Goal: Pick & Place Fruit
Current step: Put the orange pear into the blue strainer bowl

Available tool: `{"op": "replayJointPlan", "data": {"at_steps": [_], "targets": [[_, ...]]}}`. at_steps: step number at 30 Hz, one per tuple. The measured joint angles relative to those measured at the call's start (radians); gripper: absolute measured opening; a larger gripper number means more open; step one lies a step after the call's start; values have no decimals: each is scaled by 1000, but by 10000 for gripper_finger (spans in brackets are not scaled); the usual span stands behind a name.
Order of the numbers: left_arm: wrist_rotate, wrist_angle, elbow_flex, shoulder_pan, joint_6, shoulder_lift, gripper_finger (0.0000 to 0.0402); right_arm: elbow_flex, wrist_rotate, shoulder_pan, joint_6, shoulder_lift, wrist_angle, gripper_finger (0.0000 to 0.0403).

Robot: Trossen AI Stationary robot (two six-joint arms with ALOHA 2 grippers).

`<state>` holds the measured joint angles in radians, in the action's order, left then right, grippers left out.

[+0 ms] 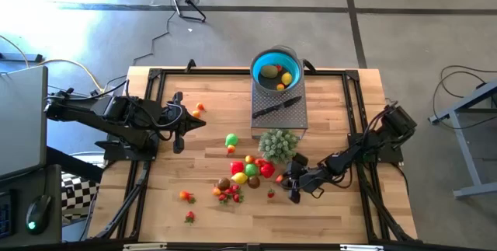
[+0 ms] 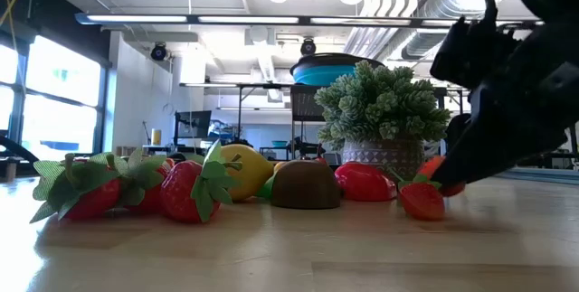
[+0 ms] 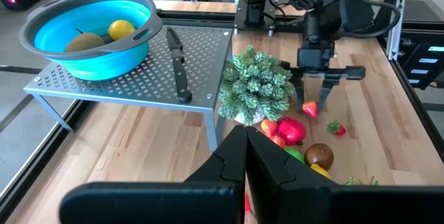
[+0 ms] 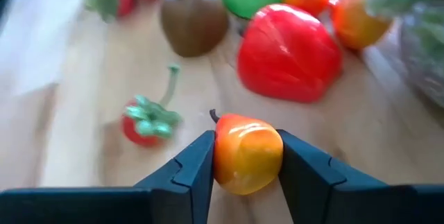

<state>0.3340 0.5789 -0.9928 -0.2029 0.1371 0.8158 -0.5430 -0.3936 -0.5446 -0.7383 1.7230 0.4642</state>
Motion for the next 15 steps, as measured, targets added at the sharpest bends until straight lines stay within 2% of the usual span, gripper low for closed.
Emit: {"op": "replayJointPlan", "data": {"at_steps": [6,15], "targets": [[0,0,0,0,0,0,0,0,34,-1,0,-40,33,127],[-1,0,0,0,0,0,0,-2,21,-7,63,-197,43,128]]}}
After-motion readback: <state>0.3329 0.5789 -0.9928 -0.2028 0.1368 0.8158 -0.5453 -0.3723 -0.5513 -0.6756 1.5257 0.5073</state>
